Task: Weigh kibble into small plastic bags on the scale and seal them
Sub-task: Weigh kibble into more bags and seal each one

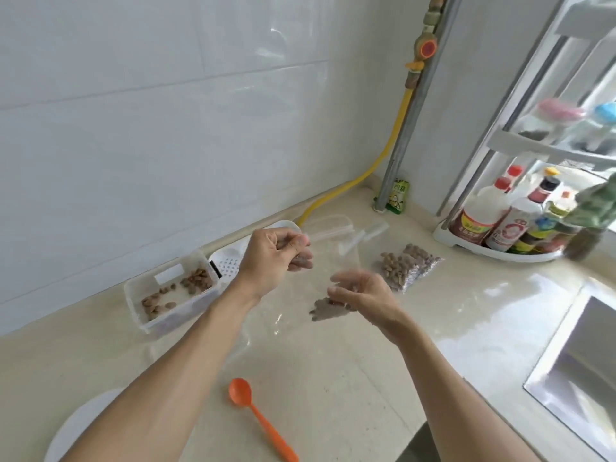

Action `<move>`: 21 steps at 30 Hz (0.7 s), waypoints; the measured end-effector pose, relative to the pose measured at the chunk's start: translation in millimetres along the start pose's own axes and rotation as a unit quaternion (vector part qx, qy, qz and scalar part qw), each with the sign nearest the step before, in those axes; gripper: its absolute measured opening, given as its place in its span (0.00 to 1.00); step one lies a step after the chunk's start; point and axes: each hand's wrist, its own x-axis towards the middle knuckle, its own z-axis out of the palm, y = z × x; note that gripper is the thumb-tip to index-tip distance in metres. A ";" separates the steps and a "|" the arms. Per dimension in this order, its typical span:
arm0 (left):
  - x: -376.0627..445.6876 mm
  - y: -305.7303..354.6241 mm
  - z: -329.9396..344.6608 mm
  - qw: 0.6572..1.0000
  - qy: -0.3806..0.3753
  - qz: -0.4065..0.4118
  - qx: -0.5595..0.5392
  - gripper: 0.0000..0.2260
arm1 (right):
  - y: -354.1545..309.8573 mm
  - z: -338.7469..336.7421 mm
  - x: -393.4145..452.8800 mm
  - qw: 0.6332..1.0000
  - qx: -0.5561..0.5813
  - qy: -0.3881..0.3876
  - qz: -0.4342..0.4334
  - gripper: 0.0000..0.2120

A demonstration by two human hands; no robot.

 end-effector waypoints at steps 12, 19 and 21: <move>183.1 -63.9 156.4 0.957 0.010 -0.037 0.286 0.10 | 63.6 -213.2 111.6 0.982 -0.075 0.144 0.098 0.14; 246.7 -96.5 203.0 0.918 -0.008 -0.040 0.394 0.13 | 97.9 -246.0 166.8 0.962 -0.160 0.188 0.115 0.18; 254.8 -105.1 209.9 0.910 -0.005 -0.042 0.412 0.15 | 110.7 -245.8 173.9 0.956 -0.189 0.189 0.121 0.21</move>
